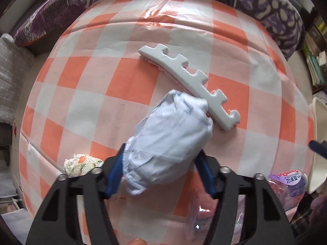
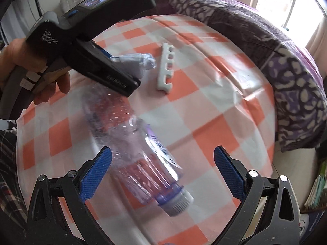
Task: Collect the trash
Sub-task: 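Grasp the crumpled tissue with left tool while right tool grasps plastic bottle, then carry the tissue and plastic bottle over to the white bin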
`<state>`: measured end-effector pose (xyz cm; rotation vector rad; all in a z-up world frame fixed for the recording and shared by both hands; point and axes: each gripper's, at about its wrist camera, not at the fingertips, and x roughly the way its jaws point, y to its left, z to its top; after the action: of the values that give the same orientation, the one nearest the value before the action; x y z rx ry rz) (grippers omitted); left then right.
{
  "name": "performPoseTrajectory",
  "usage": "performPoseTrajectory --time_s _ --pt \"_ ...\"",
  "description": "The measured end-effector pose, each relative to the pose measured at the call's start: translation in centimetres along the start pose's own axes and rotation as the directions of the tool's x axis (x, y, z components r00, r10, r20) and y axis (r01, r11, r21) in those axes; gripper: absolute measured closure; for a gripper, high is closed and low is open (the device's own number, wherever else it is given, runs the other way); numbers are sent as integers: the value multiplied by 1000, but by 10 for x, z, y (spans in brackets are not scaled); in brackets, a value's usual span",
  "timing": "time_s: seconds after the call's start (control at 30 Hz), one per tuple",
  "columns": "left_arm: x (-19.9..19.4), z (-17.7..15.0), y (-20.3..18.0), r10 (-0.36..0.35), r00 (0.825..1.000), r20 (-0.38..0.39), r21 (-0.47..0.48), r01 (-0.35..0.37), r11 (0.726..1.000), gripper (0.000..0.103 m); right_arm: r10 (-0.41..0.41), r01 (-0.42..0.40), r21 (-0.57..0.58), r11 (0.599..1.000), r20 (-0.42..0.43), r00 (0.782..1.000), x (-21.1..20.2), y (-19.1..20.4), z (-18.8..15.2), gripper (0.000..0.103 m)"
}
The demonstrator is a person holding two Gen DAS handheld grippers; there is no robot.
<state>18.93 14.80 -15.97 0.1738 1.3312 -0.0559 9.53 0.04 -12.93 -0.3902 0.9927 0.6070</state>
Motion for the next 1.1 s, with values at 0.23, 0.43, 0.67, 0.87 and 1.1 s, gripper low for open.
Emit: performPoseTrajectory --time_s 0.23,0.43,0.67,0.87,1.1 --pt "-15 -8 10 8 999 47 -37 -6 999 52 3 -9 -92 996 -57 998 27 28 5 7" --pt "-38 -15 28 26 994 109 -117 -13 993 51 20 -24 -56 998 -80 997 39 38 11 32" --pt "-60 -23 47 15 983 182 -213 24 977 51 17 -18 82 996 18 1000 22 24 20 42" --pt "-78 -23 50 22 967 252 -280 51 959 51 -36 3 212 977 152 988 -8 1 28 42" --pt "-96 -29 44 69 942 330 -333 48 942 51 -144 52 345 937 247 958 -32 -24 30 42"
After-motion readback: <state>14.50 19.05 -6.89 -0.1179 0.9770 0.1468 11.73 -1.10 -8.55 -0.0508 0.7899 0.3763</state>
